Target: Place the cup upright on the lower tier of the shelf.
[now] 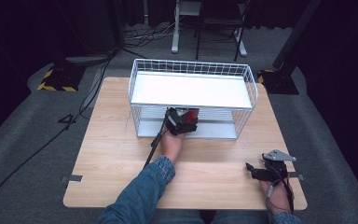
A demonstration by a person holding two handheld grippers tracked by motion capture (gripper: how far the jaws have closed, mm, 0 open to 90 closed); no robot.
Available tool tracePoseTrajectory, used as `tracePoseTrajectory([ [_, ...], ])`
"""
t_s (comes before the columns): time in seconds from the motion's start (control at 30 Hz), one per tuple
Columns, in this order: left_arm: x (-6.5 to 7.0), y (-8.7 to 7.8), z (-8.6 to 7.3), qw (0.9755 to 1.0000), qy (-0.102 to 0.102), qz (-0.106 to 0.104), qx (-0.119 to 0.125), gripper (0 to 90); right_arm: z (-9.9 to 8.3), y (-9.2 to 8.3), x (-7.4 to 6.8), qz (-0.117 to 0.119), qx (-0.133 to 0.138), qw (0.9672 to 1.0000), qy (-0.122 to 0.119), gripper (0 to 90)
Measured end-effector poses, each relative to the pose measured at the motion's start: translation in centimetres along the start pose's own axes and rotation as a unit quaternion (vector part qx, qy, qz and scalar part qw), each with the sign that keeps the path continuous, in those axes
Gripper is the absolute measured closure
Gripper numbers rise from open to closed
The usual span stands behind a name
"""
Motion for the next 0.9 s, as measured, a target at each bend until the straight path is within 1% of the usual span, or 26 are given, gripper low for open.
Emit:
tracePoseTrajectory([
  [0.03, 0.1, 0.0, 0.0, 1.0, -0.004, -0.005, 0.003, 16.0, 0.0, 0.0, 0.0, 0.0, 0.0, 1.0, 0.0, 17.2],
  [0.07, -0.1, -0.1, 0.0, 0.9996, -0.017, 0.021, 0.003, 15.8, 0.0, 0.0, 0.0, 0.0, 0.0, 1.0, 0.0, 17.3],
  [0.1, -0.2, -0.3, -0.1, 0.9987, -0.025, 0.045, 0.001, 15.8, 0.0, 0.0, 0.0, 0.0, 0.0, 1.0, 0.0, 17.2],
  [0.13, -0.2, -0.3, -0.1, 0.9989, -0.025, 0.039, 0.0, 15.6, 0.0, 0.0, 0.0, -0.001, 0.0, 1.0, -0.001, 17.2],
  [0.17, -0.1, -0.2, -0.1, 0.9994, -0.023, 0.027, 0.001, 15.5, 0.0, 0.0, 0.0, -0.001, 0.0, 1.0, -0.001, 17.2],
  [0.2, -0.1, -0.2, 0.0, 0.9994, -0.025, 0.022, 0.002, 15.1, 0.0, 0.0, 0.0, -0.001, 0.0, 1.0, -0.001, 17.2],
  [0.23, 0.0, -0.1, 0.0, 0.9997, -0.021, 0.01, 0.0, 14.6, 0.0, 0.0, 0.0, -0.001, 0.0, 1.0, -0.001, 17.2],
  [0.27, 0.0, -0.1, 0.0, 0.9995, -0.024, 0.019, 0.001, 13.3, 0.0, 0.0, 0.0, -0.001, 0.0, 1.0, -0.001, 17.2],
  [0.3, 0.0, -0.1, 0.0, 0.9995, -0.024, 0.019, 0.001, 11.7, 0.0, 0.0, 0.0, -0.001, 0.0, 1.0, -0.001, 17.2],
  [0.33, -0.2, -0.2, 0.0, 0.9986, -0.037, 0.038, 0.004, 11.7, 0.0, 0.0, 0.0, -0.001, 0.0, 1.0, -0.001, 17.2],
  [0.37, -0.2, -0.2, 0.0, 0.9984, -0.042, 0.038, 0.004, 5.8, 0.0, 0.0, 0.0, -0.001, 0.0, 1.0, -0.001, 17.2],
  [0.4, -0.2, -0.2, 0.0, 0.9984, -0.046, 0.032, 0.007, 0.8, 0.0, 0.0, 0.0, -0.001, 0.0, 1.0, -0.001, 17.2],
  [0.43, -0.3, -0.1, 0.0, 0.9985, -0.046, 0.029, 0.01, 0.0, 0.0, 0.0, 0.0, 0.0, 0.0, 1.0, -0.001, 17.2],
  [0.53, -0.3, -0.3, -0.2, 0.9987, -0.044, 0.027, 0.008, 0.0, 0.0, 0.0, 0.0, -0.001, 0.0, 1.0, -0.001, 17.2],
  [0.6, -0.3, -0.5, -0.2, 0.9985, -0.048, 0.021, 0.011, 0.0, 0.0, 0.0, 0.0, -0.001, 0.0, 1.0, -0.002, 17.3],
  [0.63, -0.2, -0.5, -0.2, 0.9985, -0.052, 0.015, 0.012, 0.0, 0.0, 0.0, 0.0, -0.001, 0.0, 1.0, -0.002, 17.2],
  [0.67, -0.3, -0.6, -0.3, 0.9986, -0.05, 0.015, 0.011, 0.0, 0.0, 0.0, 0.0, -0.001, 0.0, 1.0, -0.001, 17.2],
  [0.7, 0.0, -0.7, -0.1, 0.998, -0.058, 0.007, 0.021, 0.0, 0.0, 0.0, 0.0, -0.001, 0.0, 1.0, -0.002, 17.2],
  [0.73, 0.2, -0.5, 0.1, 0.9959, -0.08, 0.008, 0.043, 0.0, 0.0, 0.0, 0.0, -0.001, 0.0, 1.0, -0.002, 17.2],
  [0.77, 0.2, -0.5, 0.1, 0.9959, -0.08, 0.008, 0.043, 0.0, 0.0, 0.0, 0.0, -0.001, 0.0, 1.0, -0.002, 17.2],
  [0.8, -0.2, -1.3, -0.3, 0.999, -0.043, 0.008, 0.006, 0.0, 0.0, 0.0, 0.0, -0.001, 0.0, 1.0, -0.001, 17.2],
  [0.83, -0.1, -1.4, -0.2, 0.9989, -0.046, 0.009, 0.009, 0.0, 0.0, 0.0, 0.0, -0.001, 0.0, 1.0, -0.001, 17.2],
  [0.9, 0.0, -1.6, -0.2, 0.9989, -0.044, 0.008, 0.008, 0.0, 0.0, 0.0, 0.0, 0.0, 0.0, 1.0, 0.0, 17.2],
])
Point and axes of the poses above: each handheld gripper's, and its own axes: y roughly forward along the jaws, z roughly out of its top, x roughly to its right, the point moved 7 cm from there along y, roughly forward along the jaws, and after that the axes turned 3 degrees about -z, right-handed, at the moved point
